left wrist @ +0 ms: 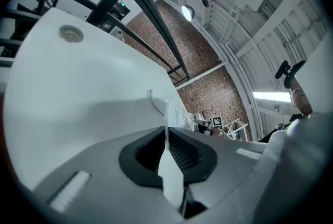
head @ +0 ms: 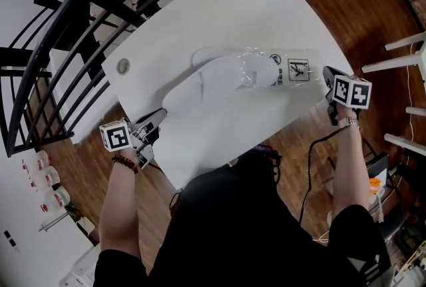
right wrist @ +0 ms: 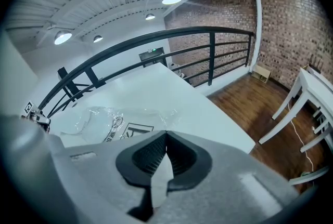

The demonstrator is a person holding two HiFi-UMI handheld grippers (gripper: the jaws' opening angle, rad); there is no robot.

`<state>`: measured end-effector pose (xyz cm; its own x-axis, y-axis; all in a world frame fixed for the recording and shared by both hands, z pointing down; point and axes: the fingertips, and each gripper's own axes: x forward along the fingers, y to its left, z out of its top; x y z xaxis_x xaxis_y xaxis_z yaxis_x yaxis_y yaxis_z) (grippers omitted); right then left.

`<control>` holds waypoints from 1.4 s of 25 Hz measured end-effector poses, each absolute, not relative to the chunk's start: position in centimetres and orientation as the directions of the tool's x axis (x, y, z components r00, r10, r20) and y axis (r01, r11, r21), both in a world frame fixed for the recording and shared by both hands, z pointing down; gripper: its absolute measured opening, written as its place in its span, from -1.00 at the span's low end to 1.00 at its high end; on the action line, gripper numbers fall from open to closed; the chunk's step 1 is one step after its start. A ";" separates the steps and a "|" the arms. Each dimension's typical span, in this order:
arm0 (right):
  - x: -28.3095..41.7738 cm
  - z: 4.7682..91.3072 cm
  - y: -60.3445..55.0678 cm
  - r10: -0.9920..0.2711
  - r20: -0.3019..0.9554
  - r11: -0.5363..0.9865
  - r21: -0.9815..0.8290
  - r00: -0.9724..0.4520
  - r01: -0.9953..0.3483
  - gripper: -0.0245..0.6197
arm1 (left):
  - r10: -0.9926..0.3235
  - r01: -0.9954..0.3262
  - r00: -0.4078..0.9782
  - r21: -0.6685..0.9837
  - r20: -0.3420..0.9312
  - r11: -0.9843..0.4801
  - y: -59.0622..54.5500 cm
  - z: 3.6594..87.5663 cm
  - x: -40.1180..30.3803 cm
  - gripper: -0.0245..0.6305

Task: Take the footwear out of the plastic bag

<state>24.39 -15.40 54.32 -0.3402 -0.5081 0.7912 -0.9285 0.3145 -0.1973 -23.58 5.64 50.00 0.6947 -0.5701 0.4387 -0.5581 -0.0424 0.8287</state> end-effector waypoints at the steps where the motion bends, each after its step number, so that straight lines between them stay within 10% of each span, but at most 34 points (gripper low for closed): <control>1: 24.4 54.3 -15.4 -0.508 0.792 0.313 -0.196 -0.338 -0.929 -0.94 | -0.585 -0.551 0.691 0.833 0.424 -0.047 5.8 49.7 -23.8 -0.81; 18: 24.7 54.7 -15.3 -0.494 0.812 0.307 -0.170 -0.310 -0.936 -0.95 | -0.867 -0.312 0.453 0.948 0.208 0.065 9.8 49.0 -29.6 -0.81; 35: 25.3 55.0 -15.1 -0.503 0.827 0.273 -0.122 -0.250 -0.954 -0.94 | -0.848 -0.315 0.426 0.930 0.316 0.188 15.1 52.7 -28.8 -0.67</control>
